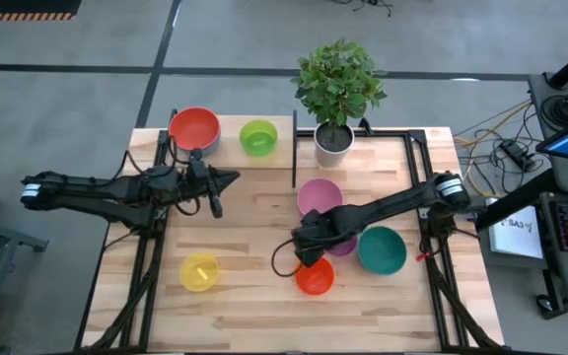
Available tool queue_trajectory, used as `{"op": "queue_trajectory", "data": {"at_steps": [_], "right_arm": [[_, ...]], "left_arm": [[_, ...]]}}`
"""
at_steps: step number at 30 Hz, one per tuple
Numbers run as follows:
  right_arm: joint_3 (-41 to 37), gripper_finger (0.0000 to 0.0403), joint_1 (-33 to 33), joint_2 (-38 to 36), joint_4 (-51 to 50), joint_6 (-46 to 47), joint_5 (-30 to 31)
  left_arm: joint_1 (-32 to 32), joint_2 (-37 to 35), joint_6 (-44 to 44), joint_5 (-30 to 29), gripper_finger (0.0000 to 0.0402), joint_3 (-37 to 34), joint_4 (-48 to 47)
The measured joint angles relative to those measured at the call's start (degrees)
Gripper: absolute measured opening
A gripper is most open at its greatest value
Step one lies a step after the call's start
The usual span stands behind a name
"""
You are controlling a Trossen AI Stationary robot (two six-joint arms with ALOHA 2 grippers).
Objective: Place and stack bowls onto a shelf
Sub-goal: Stack the transparent violet bowl on top of the transparent green bowl on the shelf
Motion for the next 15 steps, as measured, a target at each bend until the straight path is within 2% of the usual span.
{"op": "queue_trajectory", "data": {"at_steps": [5, 15], "right_arm": [[1.38, 0.0154, -0.63, 3.63, -4.33, 0.5, 0.07], [1.33, 0.0075, -0.59, 7.02, -3.15, -0.72, 2.13]], "left_arm": [[0.0, -1.42, 0.0, 0.0, 0.0, -0.63, -0.67], [0.02, -1.55, 0.44, 0.01, 0.0, -0.66, -0.6]]}}
